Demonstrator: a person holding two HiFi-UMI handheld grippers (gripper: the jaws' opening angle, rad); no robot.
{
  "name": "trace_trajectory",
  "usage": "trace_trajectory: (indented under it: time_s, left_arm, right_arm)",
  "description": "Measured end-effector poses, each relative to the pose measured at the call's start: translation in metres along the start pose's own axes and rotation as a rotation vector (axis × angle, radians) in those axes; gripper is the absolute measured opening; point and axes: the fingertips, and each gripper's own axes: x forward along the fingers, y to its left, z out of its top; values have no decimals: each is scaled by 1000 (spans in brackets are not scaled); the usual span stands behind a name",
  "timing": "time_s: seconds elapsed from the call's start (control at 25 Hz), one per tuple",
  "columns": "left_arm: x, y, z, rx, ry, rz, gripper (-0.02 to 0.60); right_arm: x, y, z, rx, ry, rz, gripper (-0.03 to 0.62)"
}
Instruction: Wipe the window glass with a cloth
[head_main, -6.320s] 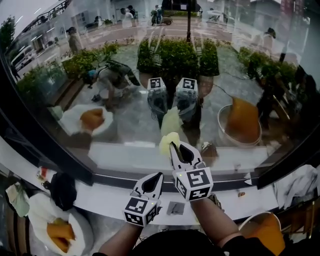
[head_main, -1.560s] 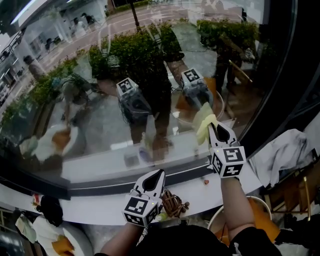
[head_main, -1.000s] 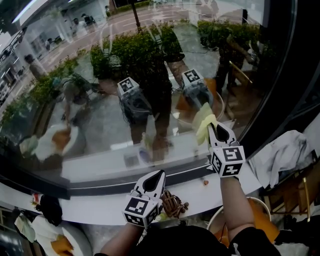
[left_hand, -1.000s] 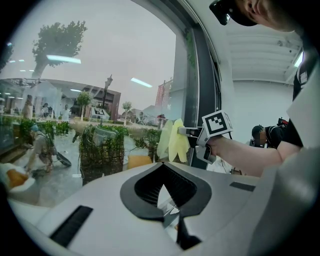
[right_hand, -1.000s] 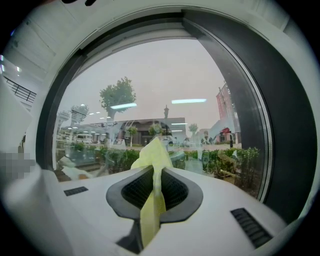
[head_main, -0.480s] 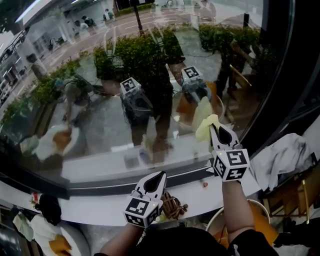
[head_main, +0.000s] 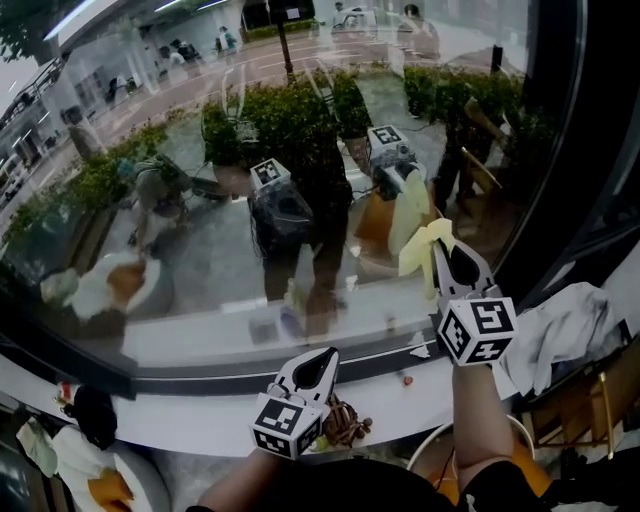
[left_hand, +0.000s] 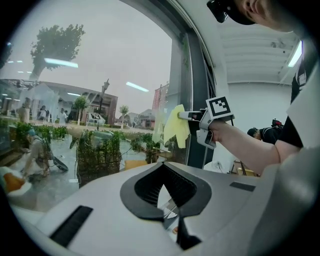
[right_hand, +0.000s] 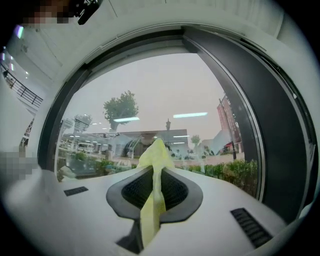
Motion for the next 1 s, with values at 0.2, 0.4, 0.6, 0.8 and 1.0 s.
trace_trajectory:
  time_s: [0.2,0.4,0.6,0.8,1.0]
  left_arm:
    - [-9,-5,-1,12,-18,-14,8]
    - [-23,0,-10,11,-1,-19,8]
    - [-35,18,-12,14,3,-14,8]
    - [-44,29,-14,4,4,-23,8]
    - [-49,35,-14,6,-11,-29,8]
  right_arm:
    - [12,1,23,-22,-33,-4,52]
    - [26,9,39,-33,-53,-12,52]
    - [33,13,38,-22,-64,-56,52]
    - [34,23,37,-18,-56,-78,52]
    - [36,36,32,-10,-53,-84,52]
